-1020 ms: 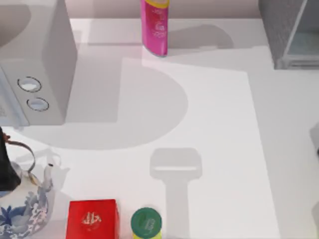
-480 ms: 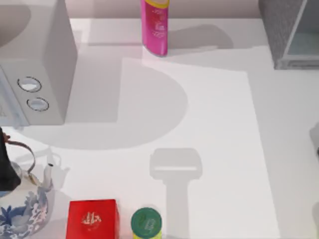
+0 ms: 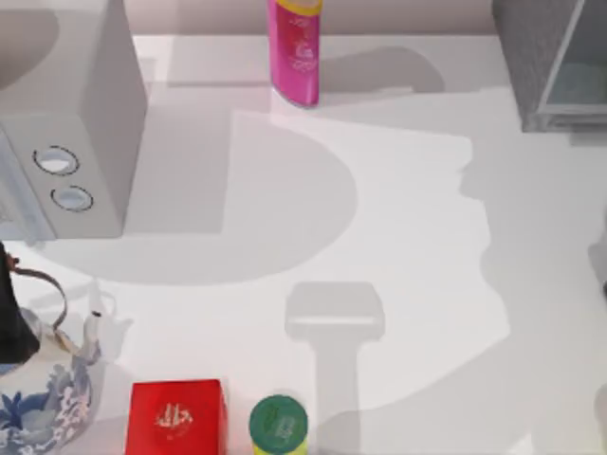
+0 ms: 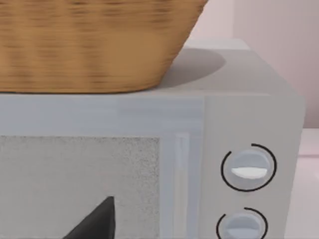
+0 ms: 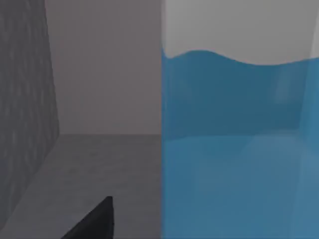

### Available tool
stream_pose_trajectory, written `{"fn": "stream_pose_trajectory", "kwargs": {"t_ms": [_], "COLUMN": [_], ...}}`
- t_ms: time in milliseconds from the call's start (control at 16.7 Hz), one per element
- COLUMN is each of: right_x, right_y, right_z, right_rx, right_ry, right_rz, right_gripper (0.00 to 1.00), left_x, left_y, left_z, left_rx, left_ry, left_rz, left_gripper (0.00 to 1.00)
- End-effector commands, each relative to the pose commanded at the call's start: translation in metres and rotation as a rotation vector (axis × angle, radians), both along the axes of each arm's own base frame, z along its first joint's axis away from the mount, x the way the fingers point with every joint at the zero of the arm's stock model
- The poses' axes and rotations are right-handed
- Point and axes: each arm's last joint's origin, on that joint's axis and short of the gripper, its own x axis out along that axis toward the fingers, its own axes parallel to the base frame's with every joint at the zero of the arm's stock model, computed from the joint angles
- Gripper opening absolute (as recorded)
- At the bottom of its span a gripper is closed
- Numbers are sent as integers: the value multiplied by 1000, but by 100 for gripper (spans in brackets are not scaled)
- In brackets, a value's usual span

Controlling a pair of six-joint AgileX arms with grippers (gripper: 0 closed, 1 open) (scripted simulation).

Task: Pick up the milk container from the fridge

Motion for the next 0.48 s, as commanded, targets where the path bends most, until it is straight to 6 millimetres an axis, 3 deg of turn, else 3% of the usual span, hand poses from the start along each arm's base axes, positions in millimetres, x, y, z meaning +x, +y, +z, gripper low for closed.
{"fn": "stream_pose_trajectory", "kwargs": {"t_ms": [300,480], "right_x": [2,24], "right_y": [0,-2], "right_z": [-1,-1], "right_rx": [1,0], "right_ry": [3,1], "right_rz": [1,-1], "right_gripper": [100,100], "left_x": [0,0], "left_y": [0,0], "left_z": [0,0], "left_rx": [0,0], "left_ry": [0,0], "left_rz": [0,0], "left_gripper": [100,100]}}
